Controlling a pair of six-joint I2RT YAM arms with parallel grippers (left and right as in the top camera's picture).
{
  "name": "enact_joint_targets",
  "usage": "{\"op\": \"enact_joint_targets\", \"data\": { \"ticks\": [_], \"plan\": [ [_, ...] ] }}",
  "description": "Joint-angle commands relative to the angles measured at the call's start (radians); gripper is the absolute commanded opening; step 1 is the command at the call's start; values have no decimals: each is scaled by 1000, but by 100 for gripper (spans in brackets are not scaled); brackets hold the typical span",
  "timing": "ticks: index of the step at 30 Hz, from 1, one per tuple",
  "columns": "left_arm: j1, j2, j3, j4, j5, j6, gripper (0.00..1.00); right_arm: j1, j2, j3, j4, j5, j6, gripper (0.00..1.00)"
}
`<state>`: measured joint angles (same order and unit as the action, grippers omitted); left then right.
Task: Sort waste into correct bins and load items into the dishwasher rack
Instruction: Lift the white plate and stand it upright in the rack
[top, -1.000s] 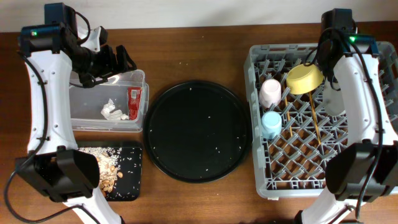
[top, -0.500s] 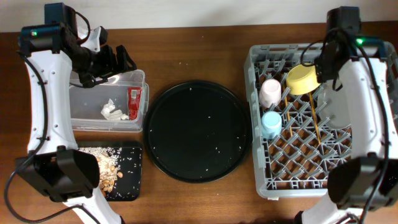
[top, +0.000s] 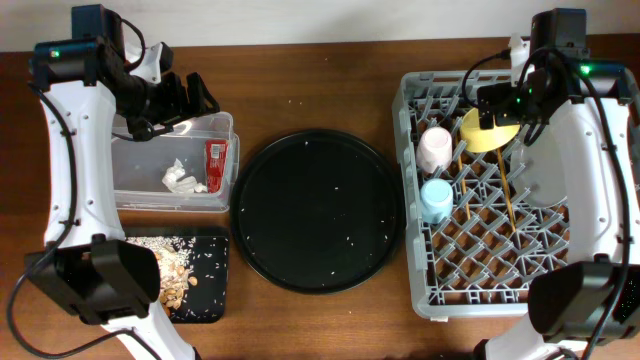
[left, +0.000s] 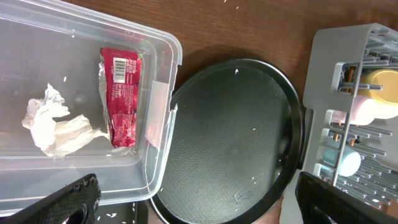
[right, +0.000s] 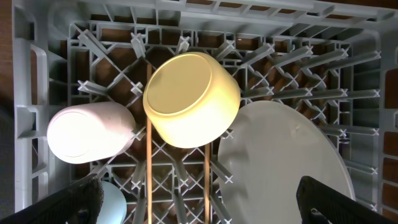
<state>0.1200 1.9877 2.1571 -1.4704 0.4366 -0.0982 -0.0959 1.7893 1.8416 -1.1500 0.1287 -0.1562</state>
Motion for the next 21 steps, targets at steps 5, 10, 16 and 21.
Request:
{"op": "enact_joint_targets", "data": {
  "ticks": [5, 10, 16, 21],
  "plan": [
    [3, -7, 3, 0, 0, 1, 100, 4, -59, -3, 2, -10, 15, 98],
    [3, -7, 3, -1, 0, 1, 100, 4, -182, -3, 2, -10, 15, 98],
    [3, -7, 3, 0, 0, 1, 100, 4, -396, -3, 2, -10, 15, 98],
    [3, -7, 3, -1, 0, 1, 100, 5, -610, -3, 2, -10, 14, 98]
  ]
}}
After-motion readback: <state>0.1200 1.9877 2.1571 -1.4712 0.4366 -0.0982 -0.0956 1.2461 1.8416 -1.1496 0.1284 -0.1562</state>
